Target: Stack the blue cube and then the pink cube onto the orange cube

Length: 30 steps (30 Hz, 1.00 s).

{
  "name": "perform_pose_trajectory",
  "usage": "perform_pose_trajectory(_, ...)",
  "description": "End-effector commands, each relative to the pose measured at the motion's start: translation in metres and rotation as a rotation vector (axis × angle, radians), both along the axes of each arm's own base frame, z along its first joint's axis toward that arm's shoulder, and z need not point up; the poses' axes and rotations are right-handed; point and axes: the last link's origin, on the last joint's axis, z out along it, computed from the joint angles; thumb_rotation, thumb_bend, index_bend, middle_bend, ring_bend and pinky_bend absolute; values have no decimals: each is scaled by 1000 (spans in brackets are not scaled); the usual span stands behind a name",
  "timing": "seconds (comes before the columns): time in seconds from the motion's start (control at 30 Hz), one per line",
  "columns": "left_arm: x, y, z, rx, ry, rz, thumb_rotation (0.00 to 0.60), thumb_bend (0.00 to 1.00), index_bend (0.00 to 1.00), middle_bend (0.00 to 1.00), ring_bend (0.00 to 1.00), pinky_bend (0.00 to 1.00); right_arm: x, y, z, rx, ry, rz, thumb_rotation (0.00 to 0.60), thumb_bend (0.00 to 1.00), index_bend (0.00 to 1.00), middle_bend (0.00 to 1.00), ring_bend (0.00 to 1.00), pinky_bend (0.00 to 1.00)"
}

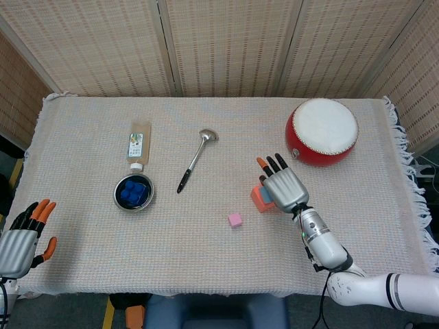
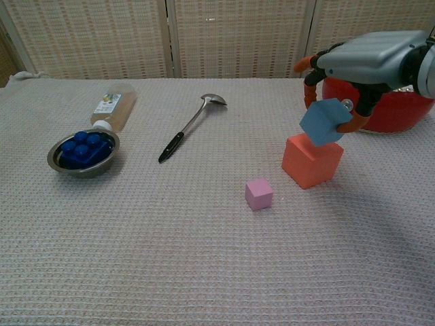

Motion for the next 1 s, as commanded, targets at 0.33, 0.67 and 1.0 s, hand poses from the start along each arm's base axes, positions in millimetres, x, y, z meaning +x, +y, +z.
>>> perform_pose_trajectory(0.33,0,2,-2,-3,6,7,600,482,0,0,0,157,-1,-27,-9,32,44,-73,600,145,473,0,0,0)
perform_pose_trajectory(0.67,-1,2,-1,1,5,9,600,481,0,0,0,157,0,-24,-10,59,52,-72,600,144,475,0,0,0)
perform_pose_trajectory(1.0,-1,2,-2,-1,9,9,600,482,0,0,0,157,2,-21,-8,49,60,-46,600,144,474,0,0,0)
